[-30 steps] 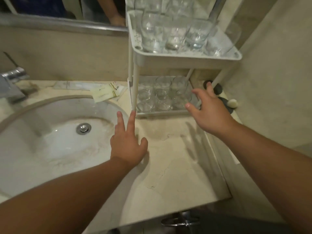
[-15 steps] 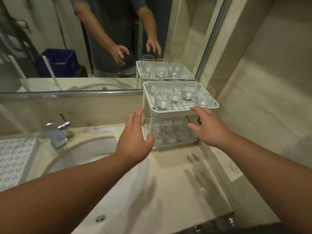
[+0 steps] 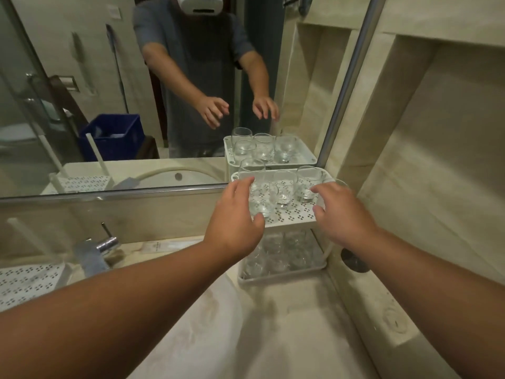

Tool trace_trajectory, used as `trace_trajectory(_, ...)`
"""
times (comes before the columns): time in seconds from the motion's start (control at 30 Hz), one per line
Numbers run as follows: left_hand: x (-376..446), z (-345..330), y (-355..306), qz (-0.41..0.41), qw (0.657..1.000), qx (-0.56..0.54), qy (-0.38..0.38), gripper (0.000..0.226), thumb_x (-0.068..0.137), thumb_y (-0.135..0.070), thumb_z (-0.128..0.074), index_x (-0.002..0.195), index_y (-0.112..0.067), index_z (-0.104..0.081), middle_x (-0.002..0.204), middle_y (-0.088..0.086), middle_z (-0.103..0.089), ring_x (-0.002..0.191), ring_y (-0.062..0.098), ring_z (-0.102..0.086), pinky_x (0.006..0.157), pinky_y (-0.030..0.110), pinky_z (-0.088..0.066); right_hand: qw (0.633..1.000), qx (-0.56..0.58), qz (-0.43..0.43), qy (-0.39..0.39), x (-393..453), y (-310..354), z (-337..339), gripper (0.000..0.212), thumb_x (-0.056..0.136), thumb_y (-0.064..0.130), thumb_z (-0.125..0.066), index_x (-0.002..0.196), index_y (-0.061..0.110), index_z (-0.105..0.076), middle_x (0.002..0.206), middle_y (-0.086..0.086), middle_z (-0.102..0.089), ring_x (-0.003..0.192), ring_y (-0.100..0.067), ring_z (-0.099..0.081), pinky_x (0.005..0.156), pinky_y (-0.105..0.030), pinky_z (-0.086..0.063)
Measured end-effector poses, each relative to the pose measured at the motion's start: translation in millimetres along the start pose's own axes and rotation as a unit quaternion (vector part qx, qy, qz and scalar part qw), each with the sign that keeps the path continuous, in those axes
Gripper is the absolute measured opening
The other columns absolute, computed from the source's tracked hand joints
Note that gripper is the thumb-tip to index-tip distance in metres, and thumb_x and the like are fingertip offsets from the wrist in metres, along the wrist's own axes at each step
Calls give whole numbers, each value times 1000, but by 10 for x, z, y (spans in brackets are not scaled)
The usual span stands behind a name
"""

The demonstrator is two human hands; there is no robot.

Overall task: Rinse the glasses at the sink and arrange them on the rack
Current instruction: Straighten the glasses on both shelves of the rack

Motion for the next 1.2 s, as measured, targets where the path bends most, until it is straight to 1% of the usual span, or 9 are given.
trace_trajectory(0.17,276,-188,-24,34,998,58,13,75,89,-28,-66,153,-28,-25,157,-2,-29,141,20,-36,111,35,-37,999,7,-12,-39,389,-390,107,46,91,21,-61,136,26,-50,144,2,-44,133,-26,-36,103,-38,-38)
trace_trajectory(0.33,513,-323,-113,49,988,142,28,70,90,-38,-63,152,-30,-30,157,-2,-33,143,22,-32,113,47,-37,996,46,31,67,921,-553,27,66,87,23,-69,145,30,-39,155,-1,-33,138,-27,-37,109,-41,-39)
trace_trajectory(0.5,744,-477,-367,9,968,246,59,59,90,-42,-63,145,-32,-42,154,-3,-40,142,24,-31,113,51,-33,987,63,49,139,1195,-491,-173,89,78,28,-79,151,34,-29,156,-4,-33,130,-25,-47,96,-32,-41)
trace_trajectory(0.63,855,-588,-425,8,949,304,80,55,90,-42,-63,142,-31,-46,151,-1,-42,141,26,-33,111,51,-34,978,28,91,186,1264,-314,-342,101,72,39,-83,152,42,-21,162,-3,-22,145,-28,-28,113,-47,-34)
trace_trajectory(0.7,865,-585,-388,24,948,310,75,55,90,-42,-63,141,-31,-46,149,-1,-45,137,26,-37,108,49,-37,969,9,134,207,1259,-144,-404,103,71,45,-83,152,45,-20,164,3,-17,149,-29,-16,115,-58,-24)
trace_trajectory(0.77,848,-564,-322,43,950,301,71,56,90,-43,-63,141,-29,-47,145,0,-48,129,26,-47,101,46,-45,961,13,169,218,1254,40,-451,98,72,48,-82,151,44,-23,162,10,-22,149,-28,-16,115,-62,-20)
trace_trajectory(0.87,799,-536,-191,69,954,280,75,54,89,-43,-64,139,-28,-49,138,2,-54,118,25,-57,91,40,-51,954,25,194,226,1268,256,-511,88,74,45,-81,148,40,-32,155,11,-36,143,-21,-33,113,-57,-28)
trace_trajectory(1.0,763,-497,-30,87,964,239,80,56,90,-44,-65,141,-27,-48,139,0,-56,120,22,-57,93,38,-51,954,47,195,223,1351,386,-533,81,75,34,-83,145,33,-41,141,3,-53,127,-17,-51,102,-38,-45)
trace_trajectory(1.2,826,-503,67,75,970,215,90,68,86,-47,-71,146,-31,-42,144,-1,-53,127,22,-53,97,38,-48,958,15,184,220,1524,458,-585,85,77,31,-83,149,28,-37,149,1,-46,134,-20,-46,105,-36,-42)
Point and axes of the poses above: each hand's wrist, its own x-axis towards the middle knuckle, its own z-axis out of the back of the hand, y = z × x, the point moved 9 cm from there along x, towards the middle knuckle
